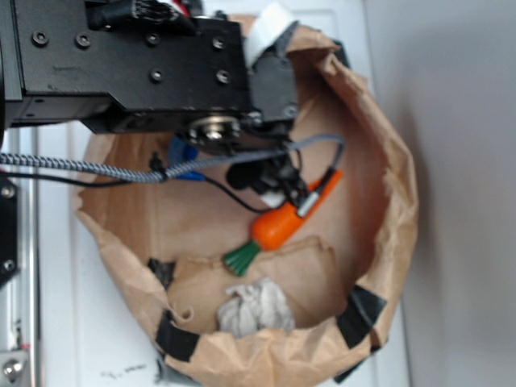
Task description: Grab the blue sponge.
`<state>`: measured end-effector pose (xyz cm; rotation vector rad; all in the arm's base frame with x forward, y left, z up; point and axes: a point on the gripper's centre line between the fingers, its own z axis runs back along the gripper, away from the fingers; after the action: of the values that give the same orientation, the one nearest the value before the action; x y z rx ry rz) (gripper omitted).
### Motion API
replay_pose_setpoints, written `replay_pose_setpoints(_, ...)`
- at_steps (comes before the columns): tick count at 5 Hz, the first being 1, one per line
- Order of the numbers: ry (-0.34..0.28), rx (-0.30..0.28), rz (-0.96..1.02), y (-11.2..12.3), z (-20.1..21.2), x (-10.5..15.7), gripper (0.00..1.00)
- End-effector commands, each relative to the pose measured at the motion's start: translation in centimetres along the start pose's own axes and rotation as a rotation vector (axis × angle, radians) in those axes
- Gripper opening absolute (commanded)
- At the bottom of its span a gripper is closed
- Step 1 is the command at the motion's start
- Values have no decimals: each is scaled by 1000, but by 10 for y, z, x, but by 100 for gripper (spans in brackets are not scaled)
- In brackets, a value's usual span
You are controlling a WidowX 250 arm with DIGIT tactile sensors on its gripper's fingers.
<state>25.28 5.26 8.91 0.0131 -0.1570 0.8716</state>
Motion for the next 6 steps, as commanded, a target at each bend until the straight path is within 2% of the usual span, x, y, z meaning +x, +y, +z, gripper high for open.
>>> replay_pose_setpoints(1,9,29,-38,36,12,24,100)
replay_pose_setpoints(2,15,57,-59,47,12,19,100)
replay_pose_setpoints(4,12,56,-73,51,-16,13,100)
replay_pose_setpoints(6,59,17,-116,42,-44,-10,100)
